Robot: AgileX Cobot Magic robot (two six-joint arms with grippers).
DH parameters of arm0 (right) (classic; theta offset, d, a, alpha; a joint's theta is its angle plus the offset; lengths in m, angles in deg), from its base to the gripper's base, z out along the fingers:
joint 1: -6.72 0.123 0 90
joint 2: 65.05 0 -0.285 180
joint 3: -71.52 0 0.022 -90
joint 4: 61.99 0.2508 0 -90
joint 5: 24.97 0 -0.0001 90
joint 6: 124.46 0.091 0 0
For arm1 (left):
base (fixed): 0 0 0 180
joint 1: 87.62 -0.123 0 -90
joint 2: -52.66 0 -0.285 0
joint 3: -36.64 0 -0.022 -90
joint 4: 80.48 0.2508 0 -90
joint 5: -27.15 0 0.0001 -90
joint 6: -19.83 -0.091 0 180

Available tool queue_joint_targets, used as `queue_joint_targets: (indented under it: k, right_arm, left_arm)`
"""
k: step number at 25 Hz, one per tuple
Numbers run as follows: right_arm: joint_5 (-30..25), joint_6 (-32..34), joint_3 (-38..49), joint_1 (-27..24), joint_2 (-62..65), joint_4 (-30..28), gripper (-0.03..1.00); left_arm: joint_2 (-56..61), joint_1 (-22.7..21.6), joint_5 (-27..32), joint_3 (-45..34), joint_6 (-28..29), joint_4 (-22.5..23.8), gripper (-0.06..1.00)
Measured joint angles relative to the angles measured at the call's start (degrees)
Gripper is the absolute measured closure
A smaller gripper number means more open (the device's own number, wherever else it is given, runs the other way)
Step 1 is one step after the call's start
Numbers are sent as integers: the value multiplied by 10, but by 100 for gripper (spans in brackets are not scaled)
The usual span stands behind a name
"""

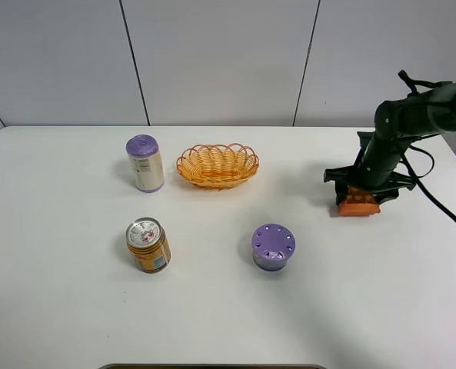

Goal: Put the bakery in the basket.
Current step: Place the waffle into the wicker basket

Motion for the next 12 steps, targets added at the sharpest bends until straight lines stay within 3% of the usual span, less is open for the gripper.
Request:
queue_joint_targets:
  k: [12]
  right_arm:
    - [-17,5,0,24,128,-10,31]
  left_arm:
    - [0,0,0,0,0,0,-4]
